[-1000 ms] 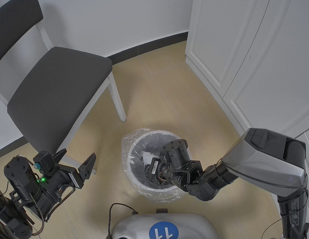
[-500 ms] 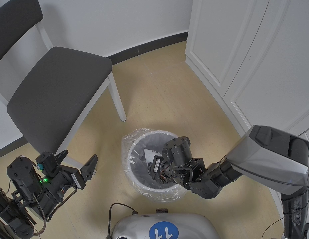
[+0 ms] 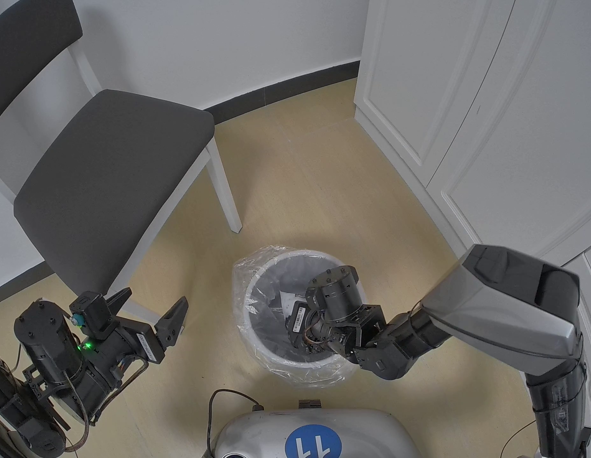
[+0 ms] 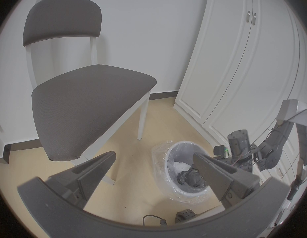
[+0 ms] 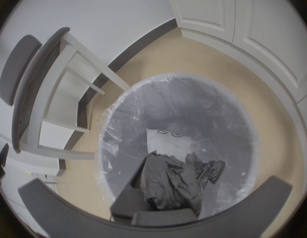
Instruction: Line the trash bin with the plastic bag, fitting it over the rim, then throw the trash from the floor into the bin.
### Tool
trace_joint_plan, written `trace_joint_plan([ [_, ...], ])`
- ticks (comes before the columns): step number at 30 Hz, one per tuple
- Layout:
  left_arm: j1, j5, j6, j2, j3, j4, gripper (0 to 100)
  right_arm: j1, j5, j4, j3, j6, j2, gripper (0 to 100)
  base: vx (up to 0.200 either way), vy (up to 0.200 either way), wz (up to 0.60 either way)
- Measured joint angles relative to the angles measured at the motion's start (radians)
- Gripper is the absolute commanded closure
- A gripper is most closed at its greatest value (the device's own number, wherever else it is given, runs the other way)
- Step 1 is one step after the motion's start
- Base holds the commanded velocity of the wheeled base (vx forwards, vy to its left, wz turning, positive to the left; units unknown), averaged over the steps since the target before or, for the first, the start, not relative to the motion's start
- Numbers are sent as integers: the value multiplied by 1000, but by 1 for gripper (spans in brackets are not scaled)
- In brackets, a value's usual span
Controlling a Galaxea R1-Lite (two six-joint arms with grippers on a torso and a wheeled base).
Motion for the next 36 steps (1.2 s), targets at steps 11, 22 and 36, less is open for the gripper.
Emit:
trace_joint_plan([
  [11,-2,0,0,-6,0,0,0,-2,-9,-129,-147,139,142,100,0,0,0],
  [22,-3,0,0,-11,0,0,0,-5,-14,-360,-106,178,172,100,0,0,0],
  [36,-3,0,0,-23,0,0,0,-31,-20,-332,-53,127,208,100,0,0,0],
])
